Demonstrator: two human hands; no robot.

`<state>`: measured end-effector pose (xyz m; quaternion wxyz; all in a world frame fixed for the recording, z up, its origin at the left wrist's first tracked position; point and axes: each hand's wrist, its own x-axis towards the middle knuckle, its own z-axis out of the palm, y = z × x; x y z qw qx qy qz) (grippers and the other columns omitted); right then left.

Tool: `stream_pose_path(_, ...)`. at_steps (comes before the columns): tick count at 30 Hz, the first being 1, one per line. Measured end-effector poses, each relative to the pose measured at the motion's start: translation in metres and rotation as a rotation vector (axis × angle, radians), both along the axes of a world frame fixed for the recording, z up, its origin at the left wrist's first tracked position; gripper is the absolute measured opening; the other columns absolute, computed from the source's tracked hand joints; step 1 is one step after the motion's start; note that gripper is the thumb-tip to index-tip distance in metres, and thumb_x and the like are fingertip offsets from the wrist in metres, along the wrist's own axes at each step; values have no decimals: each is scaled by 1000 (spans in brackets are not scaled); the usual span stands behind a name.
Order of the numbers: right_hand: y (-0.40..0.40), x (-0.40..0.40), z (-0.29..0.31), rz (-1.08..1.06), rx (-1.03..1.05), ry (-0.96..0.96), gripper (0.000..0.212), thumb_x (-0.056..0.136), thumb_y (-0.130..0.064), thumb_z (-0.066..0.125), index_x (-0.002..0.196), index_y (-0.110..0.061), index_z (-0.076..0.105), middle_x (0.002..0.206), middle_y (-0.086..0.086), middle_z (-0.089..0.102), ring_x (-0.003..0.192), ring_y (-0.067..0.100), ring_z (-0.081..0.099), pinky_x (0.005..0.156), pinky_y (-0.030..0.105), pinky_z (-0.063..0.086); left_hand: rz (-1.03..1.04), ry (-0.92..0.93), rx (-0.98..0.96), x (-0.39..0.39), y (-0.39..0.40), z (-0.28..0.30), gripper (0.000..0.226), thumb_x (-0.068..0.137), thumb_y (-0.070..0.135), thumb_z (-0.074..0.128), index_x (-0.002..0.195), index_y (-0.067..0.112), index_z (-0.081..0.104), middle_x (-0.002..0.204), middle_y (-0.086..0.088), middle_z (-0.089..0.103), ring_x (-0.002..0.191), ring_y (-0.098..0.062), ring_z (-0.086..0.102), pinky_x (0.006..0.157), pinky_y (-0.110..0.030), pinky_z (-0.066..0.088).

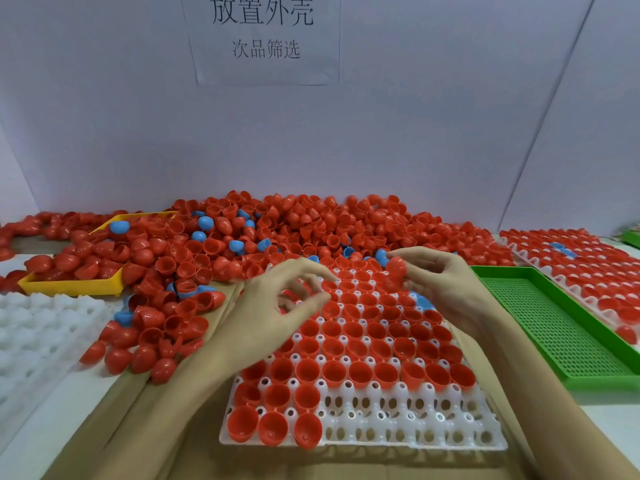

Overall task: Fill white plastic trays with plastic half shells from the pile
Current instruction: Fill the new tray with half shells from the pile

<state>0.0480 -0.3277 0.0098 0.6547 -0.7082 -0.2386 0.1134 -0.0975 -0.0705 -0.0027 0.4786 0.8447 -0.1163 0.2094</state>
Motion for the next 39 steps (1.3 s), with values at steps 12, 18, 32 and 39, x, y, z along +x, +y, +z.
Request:
stream_pose_path(12, 34, -33, -4, 183, -118, -158, 13, 95, 7, 67, 99, -4, 61, 88, 13, 68, 72, 20, 68, 75, 32, 59, -120, 125, -148, -2, -31, -11, 26, 87, 23, 83, 109, 32, 73, 113, 13, 73, 103, -7, 73, 90, -19, 56)
stream_pose_path(18, 32, -43, 1, 243, -240, -347, 12, 101, -13, 69, 112, -12, 72, 99, 2, 75, 85, 22, 73, 81, 33, 61, -158, 274, -514, -1, -27, -7, 19, 97, 14, 69, 116, 11, 65, 105, -4, 78, 95, -25, 78, 86, -24, 60)
stream_pose_path(32, 32, -43, -1, 105, -353, -494, 9, 89, -28, 82, 82, -26, 76, 90, 0, 64, 75, 19, 61, 68, 23, 51, -180, 276, -300, 1, -18, -4, 26, 90, 24, 79, 113, 26, 67, 105, -2, 76, 84, -24, 78, 85, -30, 61)
stream_pose_path(39, 35, -54, 5, 173, -227, -466, 15, 98, -30, 70, 97, -15, 70, 86, -1, 69, 76, 15, 69, 69, 32, 58, -134, 367, -549, 3, -16, -7, 45, 100, 56, 57, 90, 16, 75, 78, -7, 69, 64, -16, 62, 55, -19, 48)
